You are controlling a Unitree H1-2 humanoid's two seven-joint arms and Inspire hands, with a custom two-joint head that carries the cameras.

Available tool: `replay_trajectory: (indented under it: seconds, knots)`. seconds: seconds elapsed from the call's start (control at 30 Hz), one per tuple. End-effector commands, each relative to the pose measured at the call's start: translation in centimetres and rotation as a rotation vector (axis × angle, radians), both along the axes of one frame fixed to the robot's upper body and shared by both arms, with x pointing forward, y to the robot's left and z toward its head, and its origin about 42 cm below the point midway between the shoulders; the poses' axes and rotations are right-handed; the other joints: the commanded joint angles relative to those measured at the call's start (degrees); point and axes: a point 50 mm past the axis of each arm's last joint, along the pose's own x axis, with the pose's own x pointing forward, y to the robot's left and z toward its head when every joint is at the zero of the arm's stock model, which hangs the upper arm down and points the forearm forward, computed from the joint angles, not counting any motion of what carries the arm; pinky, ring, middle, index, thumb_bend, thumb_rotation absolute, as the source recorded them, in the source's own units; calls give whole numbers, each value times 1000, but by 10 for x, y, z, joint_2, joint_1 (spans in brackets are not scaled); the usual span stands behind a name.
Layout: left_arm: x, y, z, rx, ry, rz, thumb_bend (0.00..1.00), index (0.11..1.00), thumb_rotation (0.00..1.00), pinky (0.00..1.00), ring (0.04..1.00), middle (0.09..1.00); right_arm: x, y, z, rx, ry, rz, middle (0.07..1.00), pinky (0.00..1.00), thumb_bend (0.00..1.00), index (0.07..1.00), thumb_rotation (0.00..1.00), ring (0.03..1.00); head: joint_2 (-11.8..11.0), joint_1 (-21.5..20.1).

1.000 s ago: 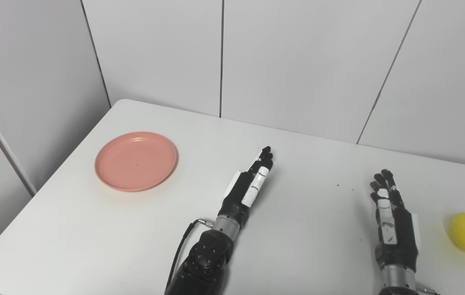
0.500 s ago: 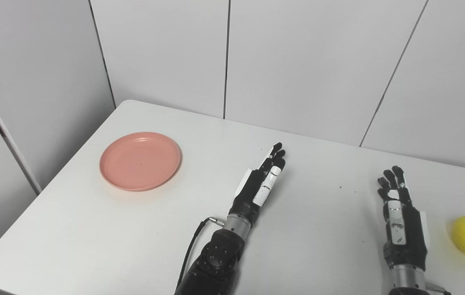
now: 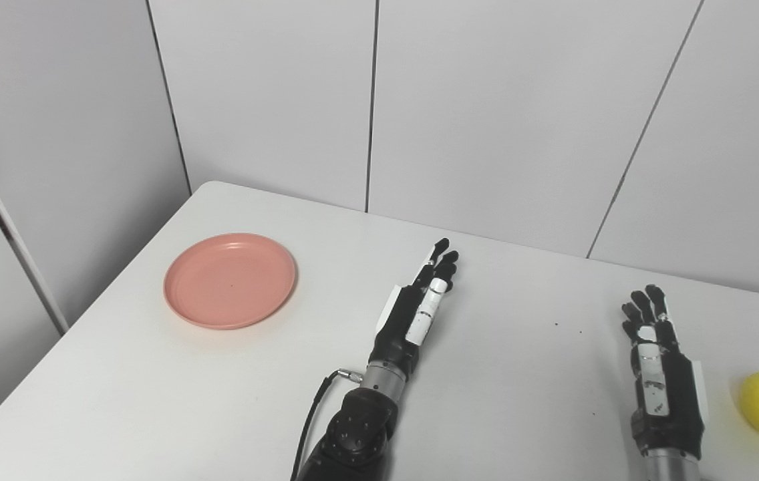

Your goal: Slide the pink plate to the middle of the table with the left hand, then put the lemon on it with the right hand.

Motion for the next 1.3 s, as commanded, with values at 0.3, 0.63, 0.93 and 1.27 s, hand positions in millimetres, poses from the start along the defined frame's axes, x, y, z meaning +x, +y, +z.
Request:
replay_trajectory:
  seconds: [0.3, 0.63, 0.93, 1.27]
  knots:
    - [20, 42, 36, 11, -129, 75, 639, 939, 1000, 921, 919, 930, -11, -5, -26, 2, 33, -12, 939, 987, 654, 957, 864, 939, -8, 10]
    - [33, 70, 69, -1, -181, 102, 663, 874, 1000, 851, 864, 876, -12, -4, -26, 11, 37, -10, 939, 990, 653, 956, 866, 940, -14, 10]
    - [36, 103, 89, -2, -233, 191, 703, 817, 1000, 823, 823, 823, -12, -7, -26, 0, 39, -9, 945, 980, 632, 964, 878, 940, -18, 22]
    - [41, 150, 99, 61, -280, 300, 711, 788, 1000, 809, 803, 800, -13, -7, -25, 7, 48, -4, 949, 990, 609, 971, 886, 947, -23, 30]
